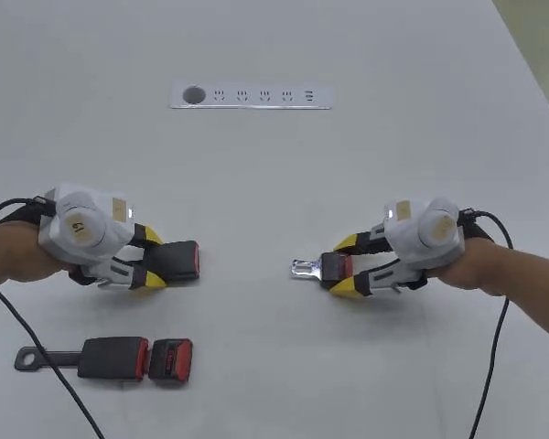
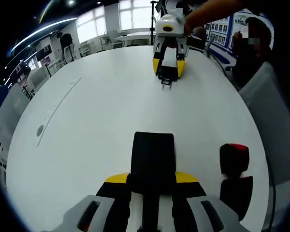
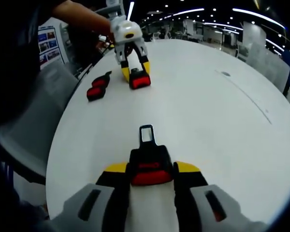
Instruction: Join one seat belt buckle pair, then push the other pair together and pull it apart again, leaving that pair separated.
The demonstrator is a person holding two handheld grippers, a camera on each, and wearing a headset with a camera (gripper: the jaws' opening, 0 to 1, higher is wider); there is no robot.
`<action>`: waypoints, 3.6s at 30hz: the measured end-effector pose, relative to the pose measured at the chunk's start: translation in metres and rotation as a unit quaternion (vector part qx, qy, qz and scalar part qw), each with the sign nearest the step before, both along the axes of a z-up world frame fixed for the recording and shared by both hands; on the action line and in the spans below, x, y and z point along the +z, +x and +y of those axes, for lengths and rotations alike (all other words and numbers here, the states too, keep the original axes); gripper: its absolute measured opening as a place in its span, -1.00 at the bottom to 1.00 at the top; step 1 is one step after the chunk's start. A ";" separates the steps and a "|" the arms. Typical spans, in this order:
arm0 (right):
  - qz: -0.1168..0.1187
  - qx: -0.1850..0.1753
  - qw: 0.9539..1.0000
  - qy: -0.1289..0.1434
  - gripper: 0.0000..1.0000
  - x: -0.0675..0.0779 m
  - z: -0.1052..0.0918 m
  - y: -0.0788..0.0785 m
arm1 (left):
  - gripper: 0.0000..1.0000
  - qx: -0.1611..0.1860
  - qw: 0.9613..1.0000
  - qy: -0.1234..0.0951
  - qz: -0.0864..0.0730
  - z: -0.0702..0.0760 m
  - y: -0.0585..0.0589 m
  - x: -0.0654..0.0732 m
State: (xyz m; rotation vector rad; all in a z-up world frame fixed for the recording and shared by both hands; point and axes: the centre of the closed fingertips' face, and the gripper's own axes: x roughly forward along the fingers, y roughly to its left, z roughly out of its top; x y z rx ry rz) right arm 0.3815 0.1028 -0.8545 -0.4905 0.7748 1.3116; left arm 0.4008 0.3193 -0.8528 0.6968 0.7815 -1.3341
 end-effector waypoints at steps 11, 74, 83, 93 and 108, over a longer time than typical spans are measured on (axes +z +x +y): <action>0.002 0.001 1.000 0.012 -0.28 -0.005 0.020 0.006 | -0.32 0.000 1.000 0.002 0.001 0.000 0.001 -0.001; 0.006 0.032 0.998 0.061 -0.30 -0.005 0.151 0.024 | -0.35 -0.042 0.999 0.027 0.000 0.000 -0.002 -0.003; 0.009 0.027 0.998 0.063 -0.31 -0.005 0.162 0.025 | -0.35 -0.053 0.998 0.034 0.002 -0.001 -0.002 -0.004; 0.005 0.026 0.999 0.036 -0.31 -0.006 0.163 0.024 | -0.35 -0.051 0.998 0.036 0.004 -0.002 0.000 -0.004; 0.002 0.024 0.999 0.030 -0.31 -0.006 0.162 0.023 | -0.35 -0.050 0.998 0.040 0.005 -0.003 -0.001 -0.004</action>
